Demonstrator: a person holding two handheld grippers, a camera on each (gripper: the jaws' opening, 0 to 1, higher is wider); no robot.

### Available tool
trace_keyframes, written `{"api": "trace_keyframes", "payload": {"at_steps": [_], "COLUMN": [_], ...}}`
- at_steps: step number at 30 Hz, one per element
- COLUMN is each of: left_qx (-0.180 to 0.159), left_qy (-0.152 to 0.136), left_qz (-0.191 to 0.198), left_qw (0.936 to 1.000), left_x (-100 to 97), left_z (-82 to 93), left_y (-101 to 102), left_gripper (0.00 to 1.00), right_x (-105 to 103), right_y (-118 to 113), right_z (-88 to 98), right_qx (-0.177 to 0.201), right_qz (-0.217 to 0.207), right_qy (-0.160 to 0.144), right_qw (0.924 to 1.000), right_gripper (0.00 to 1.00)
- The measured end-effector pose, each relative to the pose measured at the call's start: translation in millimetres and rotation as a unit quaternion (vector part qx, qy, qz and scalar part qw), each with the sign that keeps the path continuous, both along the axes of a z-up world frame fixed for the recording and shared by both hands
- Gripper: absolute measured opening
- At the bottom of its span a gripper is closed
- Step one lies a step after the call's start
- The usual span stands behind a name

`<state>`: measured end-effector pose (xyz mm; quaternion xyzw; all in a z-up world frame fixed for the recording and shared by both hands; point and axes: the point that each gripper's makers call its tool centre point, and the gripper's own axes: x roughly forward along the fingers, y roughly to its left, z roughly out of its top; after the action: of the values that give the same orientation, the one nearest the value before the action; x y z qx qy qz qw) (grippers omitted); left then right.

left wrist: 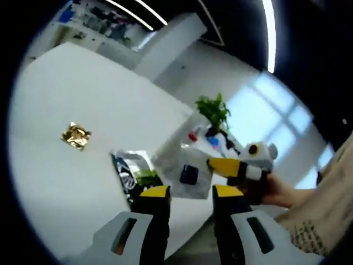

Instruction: Arrange the skincare products in the storage area until every visible bottle or jar stands upright without overlapping.

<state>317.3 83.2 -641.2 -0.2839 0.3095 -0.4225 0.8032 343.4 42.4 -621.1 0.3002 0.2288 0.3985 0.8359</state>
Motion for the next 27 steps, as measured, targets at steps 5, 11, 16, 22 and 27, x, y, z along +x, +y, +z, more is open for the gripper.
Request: {"api": "trace_keyframes", "payload": {"at_steps": [5,11,16,22,27], "left_qx": [-0.03,-0.048,-0.039,-0.009,0.006], "left_qy": [0.02,0.049,0.09,0.136,0.159], "left_qz": [0.014,0.043,0.078,0.11,0.13], "left_qw": [0.9993,0.9967,0.9921,0.9845,0.9786], "left_x": [1.4,4.7,1.6,-8.5,-12.4], "left_z": [-1.5,-4.5,-20.3,-47.2,-65.3], "left_y": [4,13,26,43,50], "left_gripper": [0.14,0.0,0.0,0.0,0.0], "right_x": [2,8,11,6,4], "right_y": [5,12,28,46,56], "right_z": [-3.0,-15.9,-35.5,-70.3,-86.7], "right_qx": [-0.001,-0.032,-0.111,-0.216,-0.244], "right_qz": [0.006,0.005,0.032,0.068,0.087], "right_qy": [0.005,0.01,-0.002,-0.017,-0.025], "right_qw": [1.0,0.9994,0.9933,0.974,0.9655], "right_gripper": [0.01,0.01,0.01,0.01,0.01]}}
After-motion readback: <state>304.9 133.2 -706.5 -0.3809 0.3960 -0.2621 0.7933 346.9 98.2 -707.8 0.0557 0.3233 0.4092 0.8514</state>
